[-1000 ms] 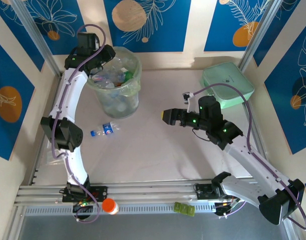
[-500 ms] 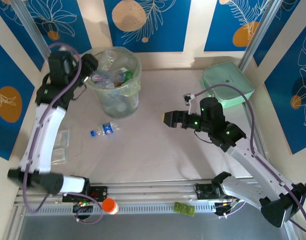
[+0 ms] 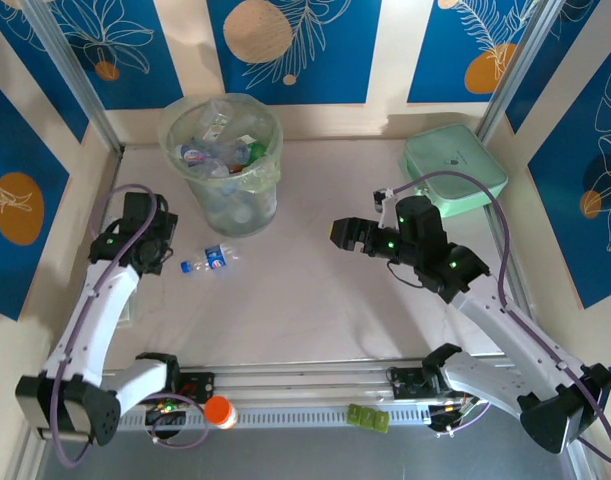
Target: Put the plastic bottles in the bin
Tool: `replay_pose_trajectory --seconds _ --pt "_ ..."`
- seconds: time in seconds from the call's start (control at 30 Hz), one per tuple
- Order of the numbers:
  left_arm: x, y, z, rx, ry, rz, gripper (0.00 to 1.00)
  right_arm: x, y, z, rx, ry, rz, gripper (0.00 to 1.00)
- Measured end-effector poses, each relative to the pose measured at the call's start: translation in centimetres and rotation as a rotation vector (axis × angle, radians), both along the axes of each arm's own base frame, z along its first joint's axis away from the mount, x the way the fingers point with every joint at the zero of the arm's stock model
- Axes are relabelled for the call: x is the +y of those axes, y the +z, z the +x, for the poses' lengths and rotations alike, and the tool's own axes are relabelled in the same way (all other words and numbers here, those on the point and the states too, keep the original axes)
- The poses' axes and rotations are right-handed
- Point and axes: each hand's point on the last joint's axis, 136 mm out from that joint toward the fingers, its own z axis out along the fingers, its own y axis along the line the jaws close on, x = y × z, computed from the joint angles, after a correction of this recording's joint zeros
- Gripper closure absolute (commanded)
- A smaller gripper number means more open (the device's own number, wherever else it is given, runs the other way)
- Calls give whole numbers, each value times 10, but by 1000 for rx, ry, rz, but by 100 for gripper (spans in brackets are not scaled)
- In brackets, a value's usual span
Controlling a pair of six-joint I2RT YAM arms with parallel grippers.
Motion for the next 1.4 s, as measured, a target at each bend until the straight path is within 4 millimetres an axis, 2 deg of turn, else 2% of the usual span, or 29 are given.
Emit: replay_pose_trajectory --seconds 0.1,0.3,0.5,0.73,0.9,1.1,1.3,1.4 --pt "-4 -34 -3 84 38 -61 7 -1 -4 2 17 -18 -6 10" --pt "-14 -82 4 179 98 -163 5 -3 -9 6 38 -46 -9 10" --pt "-15 -113 17 229 174 -236 6 -1 -17 10 69 -58 -15 10" --pt "-16 -132 23 255 238 -269 11 0 -19 11 72 -58 -17 10" --pt "-16 -147 25 282 274 -277 29 0 -21 12 76 -59 -19 10" --pt "-14 -158 31 288 287 -273 45 -1 -19 12 73 -62 -17 10" --pt "-14 -164 28 314 288 -265 67 -8 -6 8 36 -72 3 10" --pt "-14 -164 27 319 278 -263 72 -11 -3 4 23 -77 9 10"
